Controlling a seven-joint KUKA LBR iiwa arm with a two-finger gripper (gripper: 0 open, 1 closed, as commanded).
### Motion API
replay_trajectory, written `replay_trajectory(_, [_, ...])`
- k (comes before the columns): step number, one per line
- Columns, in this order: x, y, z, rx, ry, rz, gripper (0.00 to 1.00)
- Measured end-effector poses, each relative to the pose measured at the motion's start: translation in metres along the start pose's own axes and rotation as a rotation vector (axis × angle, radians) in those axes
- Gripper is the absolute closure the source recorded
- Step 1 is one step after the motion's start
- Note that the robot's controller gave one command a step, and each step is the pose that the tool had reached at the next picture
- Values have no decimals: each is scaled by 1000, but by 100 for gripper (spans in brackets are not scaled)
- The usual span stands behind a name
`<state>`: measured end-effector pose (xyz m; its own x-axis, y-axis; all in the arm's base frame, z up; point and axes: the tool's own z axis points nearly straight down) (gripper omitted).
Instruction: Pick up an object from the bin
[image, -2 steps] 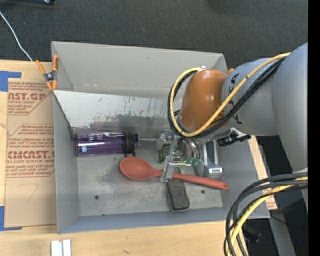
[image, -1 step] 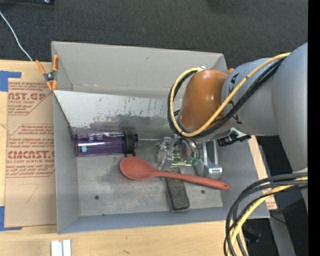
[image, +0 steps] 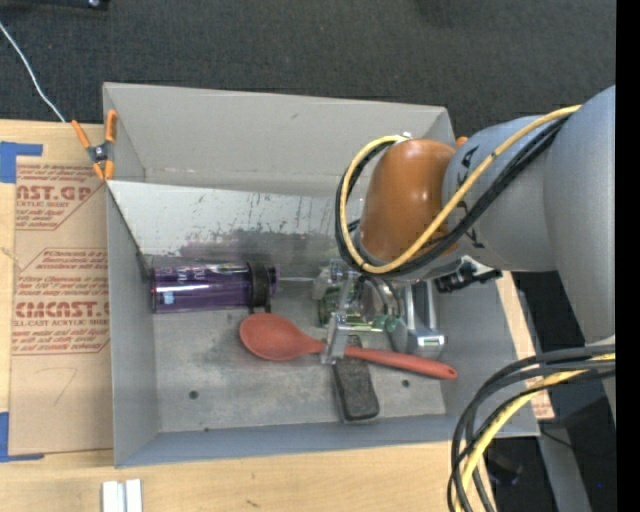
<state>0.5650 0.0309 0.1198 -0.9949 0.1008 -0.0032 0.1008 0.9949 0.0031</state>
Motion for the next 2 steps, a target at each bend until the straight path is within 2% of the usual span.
replay_trajectory(1, [0, 0, 0, 0, 0, 0, 100])
replay_trajectory(2, [0, 0, 0, 0, 0, 0, 0])
